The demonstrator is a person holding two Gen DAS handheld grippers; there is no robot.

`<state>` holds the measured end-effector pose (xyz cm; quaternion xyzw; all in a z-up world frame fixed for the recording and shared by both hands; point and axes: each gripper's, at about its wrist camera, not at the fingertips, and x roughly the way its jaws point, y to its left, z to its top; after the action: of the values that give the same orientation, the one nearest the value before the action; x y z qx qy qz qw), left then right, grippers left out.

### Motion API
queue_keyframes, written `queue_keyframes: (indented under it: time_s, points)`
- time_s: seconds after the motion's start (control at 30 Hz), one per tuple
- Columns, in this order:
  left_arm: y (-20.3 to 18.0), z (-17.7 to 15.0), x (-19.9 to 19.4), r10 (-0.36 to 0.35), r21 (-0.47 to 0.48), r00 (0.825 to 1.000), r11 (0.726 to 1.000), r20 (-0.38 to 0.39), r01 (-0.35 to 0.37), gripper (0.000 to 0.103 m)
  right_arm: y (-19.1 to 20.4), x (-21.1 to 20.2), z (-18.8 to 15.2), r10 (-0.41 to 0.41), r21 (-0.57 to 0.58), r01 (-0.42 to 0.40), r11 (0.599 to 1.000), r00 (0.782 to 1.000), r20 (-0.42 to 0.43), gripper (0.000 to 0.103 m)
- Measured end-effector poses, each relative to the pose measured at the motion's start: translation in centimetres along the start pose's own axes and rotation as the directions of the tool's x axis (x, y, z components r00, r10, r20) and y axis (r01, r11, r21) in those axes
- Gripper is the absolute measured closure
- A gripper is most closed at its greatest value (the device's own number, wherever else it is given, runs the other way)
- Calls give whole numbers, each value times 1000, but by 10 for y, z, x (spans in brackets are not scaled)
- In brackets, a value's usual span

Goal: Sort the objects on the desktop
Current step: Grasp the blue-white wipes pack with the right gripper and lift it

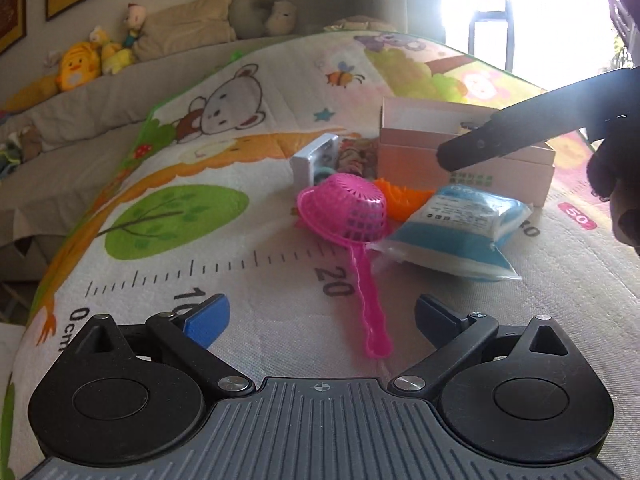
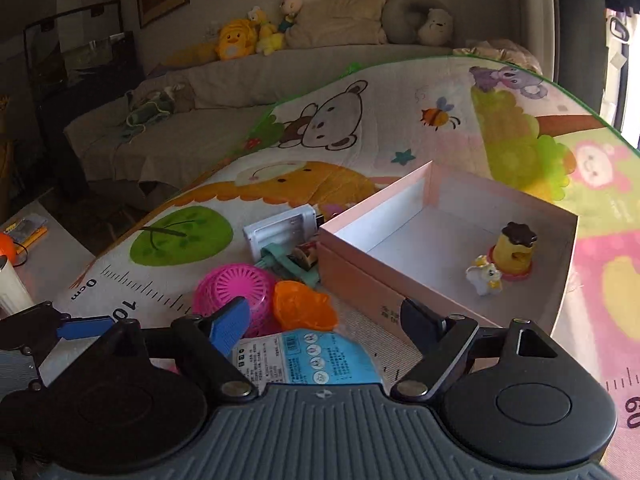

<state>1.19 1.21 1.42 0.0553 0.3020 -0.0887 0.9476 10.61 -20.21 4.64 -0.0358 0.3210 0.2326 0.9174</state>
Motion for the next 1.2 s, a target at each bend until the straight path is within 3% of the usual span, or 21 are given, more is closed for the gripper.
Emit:
queue_keyframes:
  time_s: [0.17,0.33,0.5,0.63,0.8,0.83,0.87,1.0,1.2]
  points:
    - [0,-3,-3,-8,0,1000,1000,-3,8,1,2,32,-12,40,43,-36,998,995,-95,20]
    - [6,10,1,-10,-24,1000,1000,27,10,1,0,5,-36,28,13,-27,1000,994,-103,22]
    - [-3,36,30,-2,22,1000,1000,21,2,1,-8,-30,-64,-74,12,75,997,996,-52,22]
    - [-19,53,50,-11,90,1000,996,16,9,1,-17,-43,-77,-102,83,102,991,995,-13,22]
    - [-29,55,76,32,127,999,991,-10,-30,1,-11,-43,-87,-135,77,132,988,990,43,20]
    - [-28,54,78,33,121,999,992,-15,-31,6,-10,-43,-89,-141,69,137,988,989,50,18]
    - [-27,53,80,33,117,999,993,-21,-30,21,-8,-42,-90,-146,61,142,988,988,59,18]
    - [-23,51,76,25,109,1000,994,-18,-23,36,-4,-39,-96,-150,52,146,988,986,78,10]
    - [-24,49,47,-6,103,999,995,36,2,36,-1,-38,-99,-154,36,152,988,985,83,7]
